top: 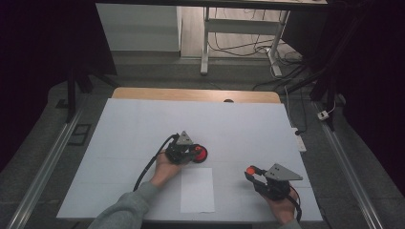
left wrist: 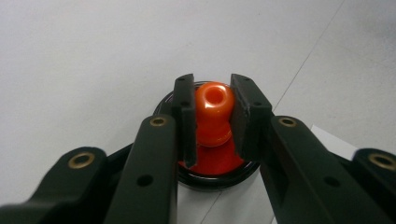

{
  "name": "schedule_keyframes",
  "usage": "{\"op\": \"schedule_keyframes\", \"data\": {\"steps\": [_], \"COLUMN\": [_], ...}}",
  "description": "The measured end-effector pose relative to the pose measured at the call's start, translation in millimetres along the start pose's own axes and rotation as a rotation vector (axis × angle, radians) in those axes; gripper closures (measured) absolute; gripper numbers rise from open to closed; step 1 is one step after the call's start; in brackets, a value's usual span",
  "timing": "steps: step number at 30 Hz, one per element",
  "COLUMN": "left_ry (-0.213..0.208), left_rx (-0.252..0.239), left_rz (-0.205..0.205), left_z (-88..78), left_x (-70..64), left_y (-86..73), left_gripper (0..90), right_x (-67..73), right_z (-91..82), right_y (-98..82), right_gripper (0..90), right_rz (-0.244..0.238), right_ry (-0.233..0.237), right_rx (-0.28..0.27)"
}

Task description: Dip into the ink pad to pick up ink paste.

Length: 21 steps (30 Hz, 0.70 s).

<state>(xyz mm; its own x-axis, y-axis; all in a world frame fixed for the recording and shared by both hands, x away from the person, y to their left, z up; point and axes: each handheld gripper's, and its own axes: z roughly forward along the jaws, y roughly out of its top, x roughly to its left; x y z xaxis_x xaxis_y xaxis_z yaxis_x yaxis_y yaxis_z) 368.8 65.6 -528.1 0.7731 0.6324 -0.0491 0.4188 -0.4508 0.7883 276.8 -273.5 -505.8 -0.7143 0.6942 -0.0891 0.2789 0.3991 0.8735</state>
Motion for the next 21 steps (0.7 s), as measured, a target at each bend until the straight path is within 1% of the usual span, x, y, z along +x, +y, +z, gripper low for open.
{"op": "schedule_keyframes", "data": {"steps": [6,10,13,14,19,20,21], "left_ry": [0.002,-0.011,-0.01,-0.011,-0.026,-0.039,-0.059], "left_rx": [0.0,-0.003,-0.002,-0.002,-0.002,-0.007,-0.014], "left_rz": [0.001,-0.008,-0.009,-0.012,-0.029,-0.039,-0.067], "left_z": [0.1,0.0,0.0,0.0,-0.1,-0.3,-0.8], "left_x": [-0.2,1.7,1.7,1.8,4.4,6.6,9.7], "left_y": [0.1,-0.5,-0.1,0.0,0.8,0.4,-0.3], "left_gripper": [72.7,72.7,72.6,72.6,72.5,72.5,72.5], "right_x": [-0.5,0.0,-0.1,-0.5,-0.5,-0.5,-0.7], "right_z": [-0.6,0.1,0.0,-0.3,-0.2,-0.2,-0.2], "right_y": [0.0,0.2,0.2,0.1,-0.1,0.1,0.1], "right_gripper": [64.5,64.5,64.5,64.5,64.5,64.5,64.5], "right_rz": [-0.001,-0.003,0.0,0.0,-0.001,-0.001,0.0], "right_ry": [-0.001,0.002,0.002,0.001,0.002,0.001,0.0], "right_rx": [0.0,-0.003,-0.005,0.002,0.002,0.002,0.002]}}
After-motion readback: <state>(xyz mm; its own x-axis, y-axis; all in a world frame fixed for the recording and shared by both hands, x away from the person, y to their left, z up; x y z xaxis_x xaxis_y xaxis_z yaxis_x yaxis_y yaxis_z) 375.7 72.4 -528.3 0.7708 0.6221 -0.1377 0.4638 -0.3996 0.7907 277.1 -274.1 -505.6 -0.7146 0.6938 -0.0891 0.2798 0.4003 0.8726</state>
